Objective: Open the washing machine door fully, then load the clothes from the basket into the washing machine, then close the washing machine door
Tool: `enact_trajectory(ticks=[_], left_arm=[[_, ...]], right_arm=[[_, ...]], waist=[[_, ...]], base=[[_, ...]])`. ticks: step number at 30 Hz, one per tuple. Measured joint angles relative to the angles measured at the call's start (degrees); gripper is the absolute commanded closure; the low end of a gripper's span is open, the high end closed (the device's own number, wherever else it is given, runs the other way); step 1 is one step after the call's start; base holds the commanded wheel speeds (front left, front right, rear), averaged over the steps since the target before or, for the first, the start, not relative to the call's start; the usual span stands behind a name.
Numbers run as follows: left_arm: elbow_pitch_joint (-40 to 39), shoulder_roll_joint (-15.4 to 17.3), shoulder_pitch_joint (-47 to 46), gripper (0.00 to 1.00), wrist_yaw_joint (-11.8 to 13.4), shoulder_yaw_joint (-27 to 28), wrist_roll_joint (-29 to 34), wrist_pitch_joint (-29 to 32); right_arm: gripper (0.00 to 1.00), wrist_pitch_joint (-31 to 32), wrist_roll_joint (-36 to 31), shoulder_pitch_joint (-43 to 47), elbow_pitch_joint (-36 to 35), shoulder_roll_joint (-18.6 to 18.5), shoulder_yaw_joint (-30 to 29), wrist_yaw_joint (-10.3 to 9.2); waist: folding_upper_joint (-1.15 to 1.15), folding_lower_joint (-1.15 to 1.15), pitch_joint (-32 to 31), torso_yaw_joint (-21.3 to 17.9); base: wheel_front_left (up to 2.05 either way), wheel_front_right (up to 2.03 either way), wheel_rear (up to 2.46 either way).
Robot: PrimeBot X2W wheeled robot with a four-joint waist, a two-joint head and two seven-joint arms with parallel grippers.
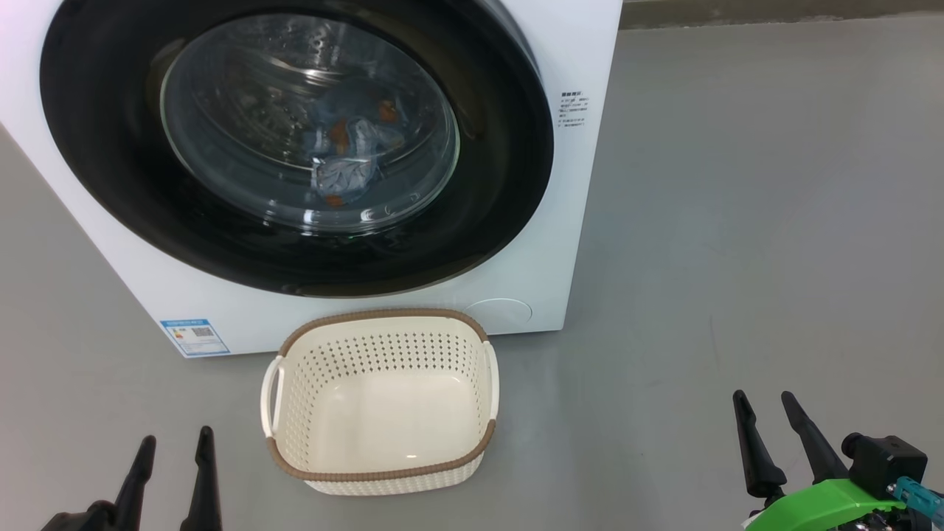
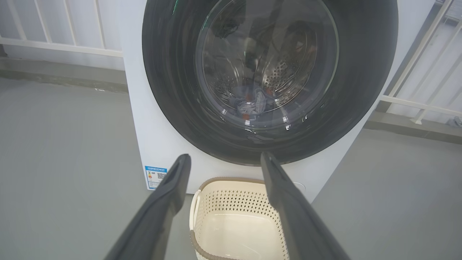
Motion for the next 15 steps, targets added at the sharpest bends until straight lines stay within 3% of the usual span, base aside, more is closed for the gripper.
enact_trajectory(ticks=[12, 13, 15], left_arm=[[-0.18, 0.07, 0.59, 0.00, 0.00, -0.37, -0.09, 0.00], [-0.18, 0.07, 0.62, 1.00, 0.00, -0.43, -0.09, 0.00], [0.98, -0.56, 0.79, 1.00, 0.01, -0.62, -0.09, 0.03]], right_arm=[[0.00, 0.00, -0.07, 0.00, 0.00, 0.02, 0.13, 0.00], [1.00, 0.00, -0.07, 0.00, 0.00, 0.02, 0.13, 0.00], [1.00, 0.01, 0.09, 0.08, 1.19, 0.37, 0.19, 0.00]], waist=[[0.00, 0.00, -0.12, -0.18], [0.00, 0.00, -0.15, -0.18], [0.00, 0.00, -0.16, -0.18]], base=[[0.00, 0.00, 0.00], [0.00, 0.00, 0.00], [0.00, 0.00, 0.00]])
